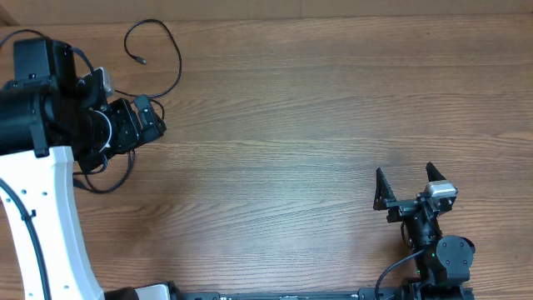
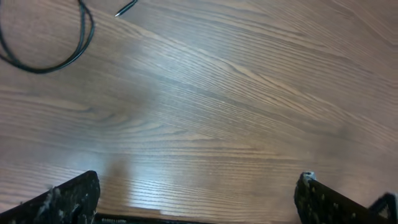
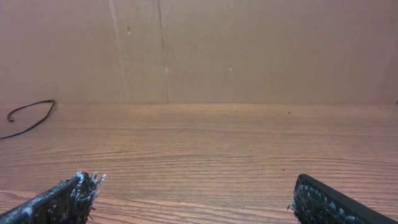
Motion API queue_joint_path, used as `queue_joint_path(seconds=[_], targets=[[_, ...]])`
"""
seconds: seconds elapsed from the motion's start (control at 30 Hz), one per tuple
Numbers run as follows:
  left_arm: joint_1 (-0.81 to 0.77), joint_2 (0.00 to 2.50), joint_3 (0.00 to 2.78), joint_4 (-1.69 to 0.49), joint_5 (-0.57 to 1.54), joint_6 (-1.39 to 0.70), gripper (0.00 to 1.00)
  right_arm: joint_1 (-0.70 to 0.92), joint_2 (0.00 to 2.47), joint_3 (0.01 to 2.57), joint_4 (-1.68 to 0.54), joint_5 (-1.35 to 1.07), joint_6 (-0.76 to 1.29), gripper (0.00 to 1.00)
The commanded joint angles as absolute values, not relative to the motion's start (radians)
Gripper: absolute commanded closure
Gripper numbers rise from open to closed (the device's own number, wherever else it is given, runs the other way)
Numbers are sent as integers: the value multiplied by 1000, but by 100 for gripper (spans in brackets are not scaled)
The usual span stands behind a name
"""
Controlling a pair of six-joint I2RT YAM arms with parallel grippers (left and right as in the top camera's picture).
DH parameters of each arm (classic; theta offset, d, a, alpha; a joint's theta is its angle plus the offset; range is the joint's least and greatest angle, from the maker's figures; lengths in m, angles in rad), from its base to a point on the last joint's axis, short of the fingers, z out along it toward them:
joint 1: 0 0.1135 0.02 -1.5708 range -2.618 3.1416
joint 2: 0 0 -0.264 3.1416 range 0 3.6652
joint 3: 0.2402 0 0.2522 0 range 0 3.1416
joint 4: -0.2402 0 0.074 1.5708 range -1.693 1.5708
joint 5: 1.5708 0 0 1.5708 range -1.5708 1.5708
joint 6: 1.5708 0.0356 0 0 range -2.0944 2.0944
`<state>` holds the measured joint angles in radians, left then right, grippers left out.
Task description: Untangle cables
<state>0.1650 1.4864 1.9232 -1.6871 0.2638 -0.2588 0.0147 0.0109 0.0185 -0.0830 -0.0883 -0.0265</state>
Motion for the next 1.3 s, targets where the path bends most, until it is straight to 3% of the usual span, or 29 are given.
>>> queue_joint_path(seconds=[0.0,0.6,1.27], targets=[[163,1406,1916,-1690,319,-208,1,13,3,9,-79,-79,-31,0],[163,859,1594,-1689,318,-160,0,13,3,9,-79,-79,-31,0],[163,831,1584,-1689,304,-160,0,13,3,9,-79,-79,-31,0]])
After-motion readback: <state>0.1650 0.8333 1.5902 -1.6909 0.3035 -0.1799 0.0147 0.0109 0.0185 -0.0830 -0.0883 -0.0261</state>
